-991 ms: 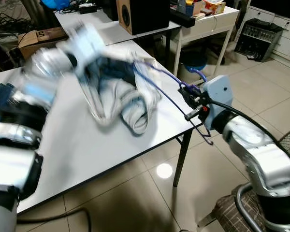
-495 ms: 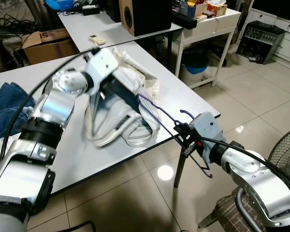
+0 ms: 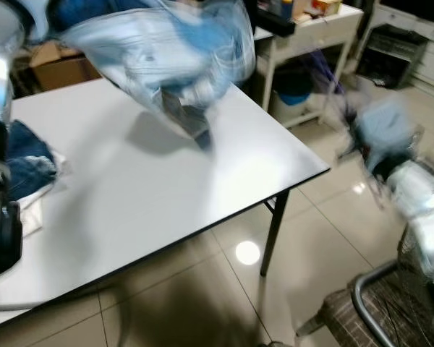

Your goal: Hang hanger

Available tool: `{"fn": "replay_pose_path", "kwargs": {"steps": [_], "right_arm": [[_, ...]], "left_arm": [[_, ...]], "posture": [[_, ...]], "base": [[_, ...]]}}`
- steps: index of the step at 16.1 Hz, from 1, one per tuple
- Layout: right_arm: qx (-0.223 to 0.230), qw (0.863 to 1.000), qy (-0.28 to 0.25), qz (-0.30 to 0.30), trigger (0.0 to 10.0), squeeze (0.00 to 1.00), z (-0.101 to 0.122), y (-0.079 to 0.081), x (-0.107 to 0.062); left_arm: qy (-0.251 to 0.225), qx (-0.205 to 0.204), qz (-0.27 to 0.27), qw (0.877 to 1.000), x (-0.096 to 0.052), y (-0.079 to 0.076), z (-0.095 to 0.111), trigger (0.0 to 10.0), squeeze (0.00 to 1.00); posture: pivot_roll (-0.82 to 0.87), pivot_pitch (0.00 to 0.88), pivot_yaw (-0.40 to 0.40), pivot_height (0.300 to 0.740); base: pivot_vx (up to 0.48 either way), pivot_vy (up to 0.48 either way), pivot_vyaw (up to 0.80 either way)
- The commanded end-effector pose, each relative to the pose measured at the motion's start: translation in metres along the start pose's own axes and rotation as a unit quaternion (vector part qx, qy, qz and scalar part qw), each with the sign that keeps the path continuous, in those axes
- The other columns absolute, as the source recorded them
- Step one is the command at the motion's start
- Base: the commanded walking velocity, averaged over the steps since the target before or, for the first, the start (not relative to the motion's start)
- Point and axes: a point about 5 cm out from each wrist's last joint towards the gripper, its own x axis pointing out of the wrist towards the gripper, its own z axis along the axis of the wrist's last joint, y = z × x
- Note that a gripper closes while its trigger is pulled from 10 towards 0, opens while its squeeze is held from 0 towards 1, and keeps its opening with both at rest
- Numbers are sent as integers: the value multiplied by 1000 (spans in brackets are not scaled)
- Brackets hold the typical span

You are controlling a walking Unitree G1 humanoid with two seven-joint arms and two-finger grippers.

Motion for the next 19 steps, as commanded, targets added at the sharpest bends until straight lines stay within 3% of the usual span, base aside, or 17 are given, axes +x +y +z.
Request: {"fn": "replay_pose_path", "kwargs": {"steps": [1,2,3,5,8,10,11,12,14,17,19], "right_arm": [[-13,999,-9,51,10000,0,4,20,-2],[-8,996,-13,92,10000,0,0,38,-7],[-2,995,-19,101,10000,0,1,42,-8],[51,990,-78,102,10000,0,16,41,-17],[65,987,-103,104,10000,0,24,34,-25],[65,980,-115,147,10000,0,26,29,-43],[64,972,-113,197,10000,0,26,34,-54],[58,954,-99,278,10000,0,22,43,-72],[52,937,-68,339,10000,0,15,51,-88],[59,935,-44,346,10000,0,10,56,-88],[65,947,-19,315,10000,0,6,59,-74]], "left_arm": [[26,-18,-91,995,2,-44,-14,0,0],[31,-40,-141,989,0,-75,-22,0,0],[30,-49,-153,986,0,-86,-23,0,0],[32,-82,-191,978,3,-123,-21,0,0],[31,-112,-199,973,5,-141,-15,0,0],[28,-136,-180,974,11,-139,-6,0,0],[27,-140,-168,975,14,-134,-4,0,0],[23,-147,-144,978,19,-125,-1,0,0],[9,-148,-131,980,24,-118,6,0,0],[-17,-147,-148,978,25,-118,17,0,0],[-53,-115,-200,972,19,-124,32,0,0]], "posture": [[-189,0,51,740],[-189,0,51,740],[-191,0,43,740],[-196,0,50,740],[-203,0,57,740],[-210,0,68,740],[-211,0,69,740],[-217,0,71,740],[-221,0,74,740],[-220,0,74,740],[-213,0,70,740]], "base": [[0,0,0],[0,0,0],[0,0,0],[0,0,0],[0,0,0],[0,0,0],[0,0,0],[0,0,0],[0,0,0],[0,0,0],[0,0,0]]}}
